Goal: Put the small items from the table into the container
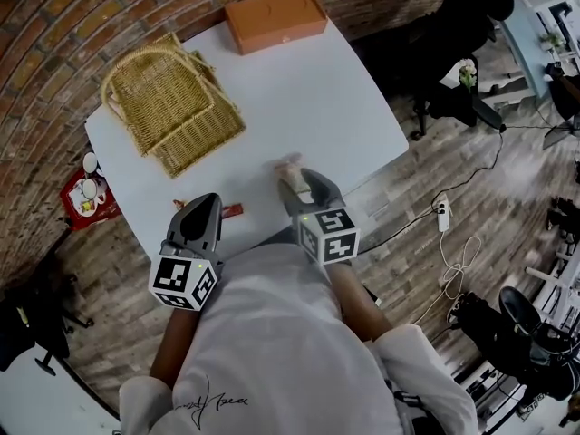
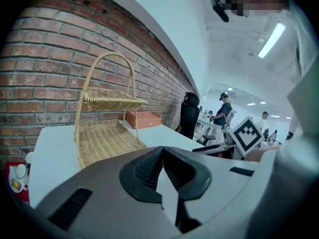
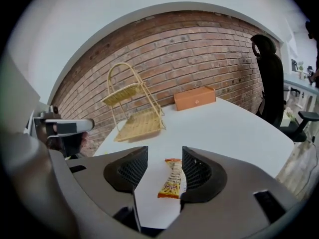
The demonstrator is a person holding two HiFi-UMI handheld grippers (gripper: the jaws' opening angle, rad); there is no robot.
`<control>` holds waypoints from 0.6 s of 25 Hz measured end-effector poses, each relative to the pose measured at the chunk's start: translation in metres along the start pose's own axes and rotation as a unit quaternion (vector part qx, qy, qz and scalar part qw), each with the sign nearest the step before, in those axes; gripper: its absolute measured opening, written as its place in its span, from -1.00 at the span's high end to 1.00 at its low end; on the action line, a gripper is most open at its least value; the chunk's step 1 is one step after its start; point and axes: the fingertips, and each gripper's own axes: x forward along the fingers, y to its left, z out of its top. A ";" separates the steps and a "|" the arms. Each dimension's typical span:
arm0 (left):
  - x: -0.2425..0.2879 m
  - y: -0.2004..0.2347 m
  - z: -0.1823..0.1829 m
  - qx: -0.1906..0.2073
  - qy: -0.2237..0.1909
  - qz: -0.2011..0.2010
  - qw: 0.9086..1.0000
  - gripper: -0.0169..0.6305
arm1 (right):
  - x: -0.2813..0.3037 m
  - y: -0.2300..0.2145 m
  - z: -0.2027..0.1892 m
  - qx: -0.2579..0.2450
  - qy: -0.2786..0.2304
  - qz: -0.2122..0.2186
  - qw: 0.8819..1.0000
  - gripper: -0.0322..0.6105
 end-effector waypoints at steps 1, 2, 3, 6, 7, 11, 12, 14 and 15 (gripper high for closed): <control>-0.001 0.000 0.000 0.000 0.000 0.000 1.000 0.92 | 0.002 -0.002 -0.003 -0.002 0.005 -0.003 1.000 0.31; -0.001 0.000 -0.001 0.000 0.001 0.000 1.000 0.92 | 0.004 -0.005 -0.007 -0.003 0.010 -0.007 1.000 0.30; -0.001 0.000 -0.001 -0.001 0.002 -0.001 1.000 0.92 | 0.006 -0.007 -0.010 -0.004 0.014 -0.009 1.000 0.29; -0.002 0.000 -0.004 -0.003 0.006 -0.003 1.000 0.92 | 0.011 -0.014 -0.019 -0.001 0.025 -0.016 1.000 0.24; -0.002 0.001 -0.004 -0.003 0.007 -0.003 1.000 0.92 | 0.013 -0.016 -0.021 0.001 0.028 -0.017 0.999 0.23; -0.004 0.005 -0.004 -0.004 0.009 0.005 1.000 0.92 | 0.018 -0.020 -0.029 0.009 0.040 -0.019 0.999 0.21; -0.005 0.005 -0.004 -0.005 0.009 0.007 1.000 0.92 | 0.019 -0.021 -0.031 0.012 0.041 -0.020 0.999 0.21; -0.006 0.007 -0.004 -0.006 0.009 0.009 1.000 0.92 | 0.021 -0.023 -0.033 0.018 0.043 -0.023 0.999 0.20; -0.006 0.008 -0.004 -0.006 0.009 0.010 1.000 0.92 | 0.023 -0.025 -0.035 0.020 0.044 -0.025 0.999 0.20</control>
